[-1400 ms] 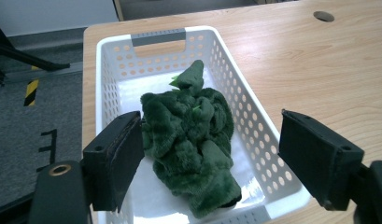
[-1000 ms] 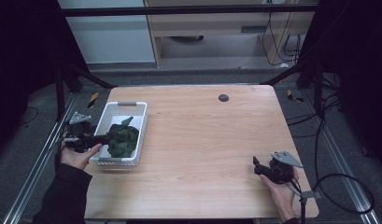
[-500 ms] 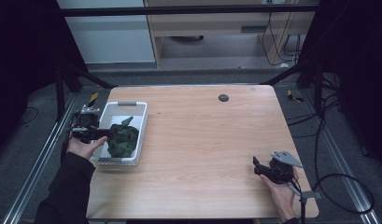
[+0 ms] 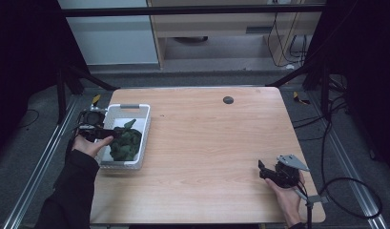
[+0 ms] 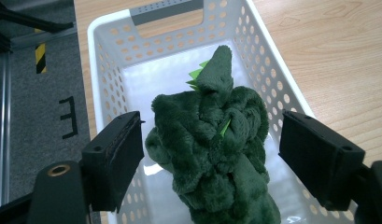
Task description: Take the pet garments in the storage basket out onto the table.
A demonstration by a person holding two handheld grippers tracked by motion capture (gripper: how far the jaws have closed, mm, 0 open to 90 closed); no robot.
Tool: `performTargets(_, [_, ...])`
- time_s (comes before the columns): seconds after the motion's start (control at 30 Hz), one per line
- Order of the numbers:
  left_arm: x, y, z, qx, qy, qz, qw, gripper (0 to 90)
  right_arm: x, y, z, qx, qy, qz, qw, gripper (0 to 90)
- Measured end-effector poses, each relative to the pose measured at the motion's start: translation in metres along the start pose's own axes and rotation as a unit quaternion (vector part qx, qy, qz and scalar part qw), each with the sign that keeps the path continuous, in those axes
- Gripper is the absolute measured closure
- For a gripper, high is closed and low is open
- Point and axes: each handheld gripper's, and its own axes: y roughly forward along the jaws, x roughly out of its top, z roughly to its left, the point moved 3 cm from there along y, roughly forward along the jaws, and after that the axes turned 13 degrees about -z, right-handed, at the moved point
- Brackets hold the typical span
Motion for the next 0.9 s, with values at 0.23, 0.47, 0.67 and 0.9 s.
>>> performTargets(0.23, [0.0, 0.009, 0.002, -0.004, -0.002, 0.023, 0.9997, 20.3, 0.0, 0.0, 0.0, 0.001, 0.001, 0.001, 1.0, 14.5])
performTargets(0.47, [0.0, 0.015, 0.003, -0.008, -0.004, 0.043, 0.999, 19.7, 0.0, 0.0, 0.0, 0.002, 0.002, 0.002, 1.0, 14.5])
performTargets(0.67, [-0.003, 0.023, 0.003, -0.011, -0.001, 0.061, 0.9981, 19.1, 0.0, 0.0, 0.0, 0.002, 0.002, 0.002, 1.0, 14.5])
performTargets(0.9, [-0.006, 0.032, 0.002, -0.015, 0.0, 0.077, 0.9969, 18.6, 0.0, 0.0, 0.0, 0.003, 0.004, 0.003, 1.0, 14.5])
